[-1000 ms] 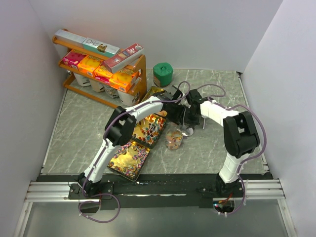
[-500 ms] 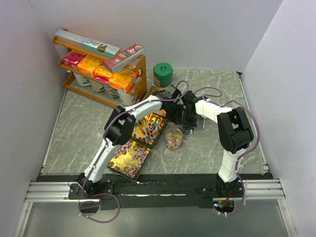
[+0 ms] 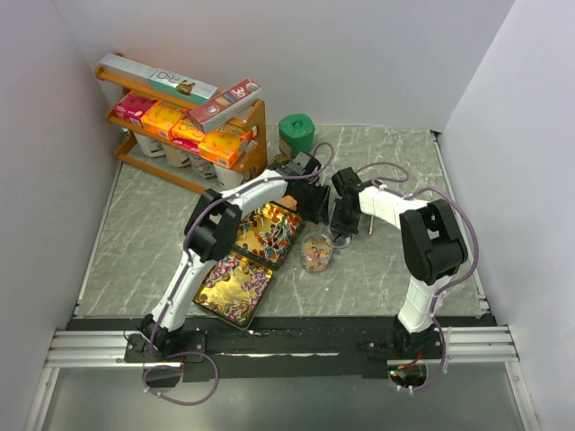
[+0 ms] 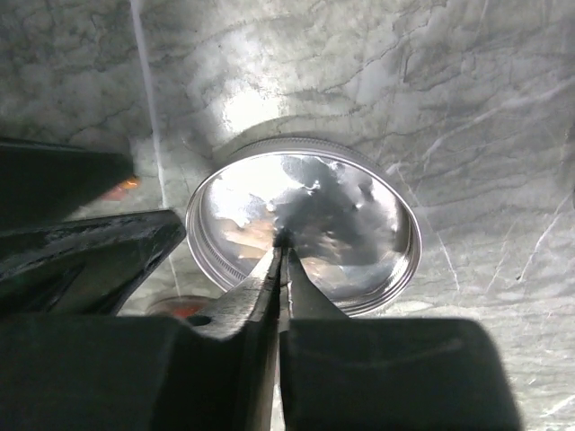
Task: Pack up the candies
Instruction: Pick up the bottle lid at the center of the board.
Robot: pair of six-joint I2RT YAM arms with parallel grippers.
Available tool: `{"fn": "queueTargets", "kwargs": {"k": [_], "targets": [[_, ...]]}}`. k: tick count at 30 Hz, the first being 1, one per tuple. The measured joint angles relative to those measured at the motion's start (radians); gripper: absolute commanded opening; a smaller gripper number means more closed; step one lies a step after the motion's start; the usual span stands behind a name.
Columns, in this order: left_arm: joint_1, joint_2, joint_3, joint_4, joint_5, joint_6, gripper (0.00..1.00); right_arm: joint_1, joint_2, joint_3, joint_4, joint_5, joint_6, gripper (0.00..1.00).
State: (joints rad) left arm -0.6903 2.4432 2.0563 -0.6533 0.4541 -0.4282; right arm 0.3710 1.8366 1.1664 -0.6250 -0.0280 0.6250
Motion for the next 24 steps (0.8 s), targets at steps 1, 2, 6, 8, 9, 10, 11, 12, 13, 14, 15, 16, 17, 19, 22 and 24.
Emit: {"fn": "queueTargets", "kwargs": {"k": [1, 2, 6, 8, 9, 10, 11, 12, 13, 14, 15, 16, 17, 19, 22, 24], "targets": [[0.002, -0.006, -0.002, -0.002, 0.002, 0.0, 0.54, 0.002, -0.005, -0.001, 0.0, 0.003, -0.002, 0.19], [0.002, -0.011, -0.002, -0.002, 0.002, -0.002, 0.55, 0.005, -0.007, 0.001, -0.001, 0.008, -0.005, 0.22], [0.006, -0.033, -0.001, -0.009, -0.023, 0.005, 0.6, 0.016, -0.02, 0.015, -0.018, 0.047, -0.04, 0.26], [0.018, -0.049, -0.001, -0.01, -0.034, 0.001, 0.6, 0.017, -0.021, 0.027, -0.03, 0.069, -0.06, 0.27], [0.022, -0.058, -0.001, -0.008, -0.037, 0.0, 0.6, 0.017, -0.022, 0.031, -0.032, 0.075, -0.069, 0.27], [0.027, -0.069, -0.001, -0.007, -0.046, -0.001, 0.6, 0.017, -0.026, 0.033, -0.031, 0.081, -0.082, 0.27], [0.033, -0.085, -0.001, -0.005, -0.06, -0.002, 0.6, 0.017, -0.031, 0.032, -0.03, 0.084, -0.092, 0.28], [0.039, -0.101, -0.002, -0.005, -0.071, -0.003, 0.6, 0.018, -0.04, 0.031, -0.025, 0.083, -0.105, 0.28], [0.045, -0.122, -0.003, -0.003, -0.084, -0.003, 0.6, 0.019, -0.051, 0.027, -0.015, 0.08, -0.119, 0.27], [0.053, -0.145, -0.009, 0.004, -0.097, -0.004, 0.6, 0.022, -0.064, 0.023, -0.003, 0.076, -0.131, 0.27], [0.059, -0.166, -0.016, 0.007, -0.108, -0.006, 0.6, 0.024, -0.073, 0.021, 0.003, 0.072, -0.143, 0.27], [0.069, -0.199, -0.029, 0.011, -0.12, -0.007, 0.6, 0.027, -0.081, 0.021, 0.016, 0.067, -0.157, 0.27], [0.076, -0.22, -0.034, 0.013, -0.125, -0.008, 0.6, 0.033, -0.083, 0.021, 0.025, 0.065, -0.165, 0.27], [0.094, -0.267, -0.048, 0.022, -0.132, -0.011, 0.6, 0.051, -0.083, 0.021, 0.043, 0.061, -0.181, 0.28], [0.116, -0.315, -0.059, 0.031, -0.142, -0.011, 0.6, 0.079, -0.077, 0.027, 0.05, 0.05, -0.194, 0.28], [0.123, -0.332, -0.073, 0.04, -0.146, -0.011, 0.61, 0.094, -0.058, 0.042, 0.051, 0.042, -0.198, 0.28]]}}
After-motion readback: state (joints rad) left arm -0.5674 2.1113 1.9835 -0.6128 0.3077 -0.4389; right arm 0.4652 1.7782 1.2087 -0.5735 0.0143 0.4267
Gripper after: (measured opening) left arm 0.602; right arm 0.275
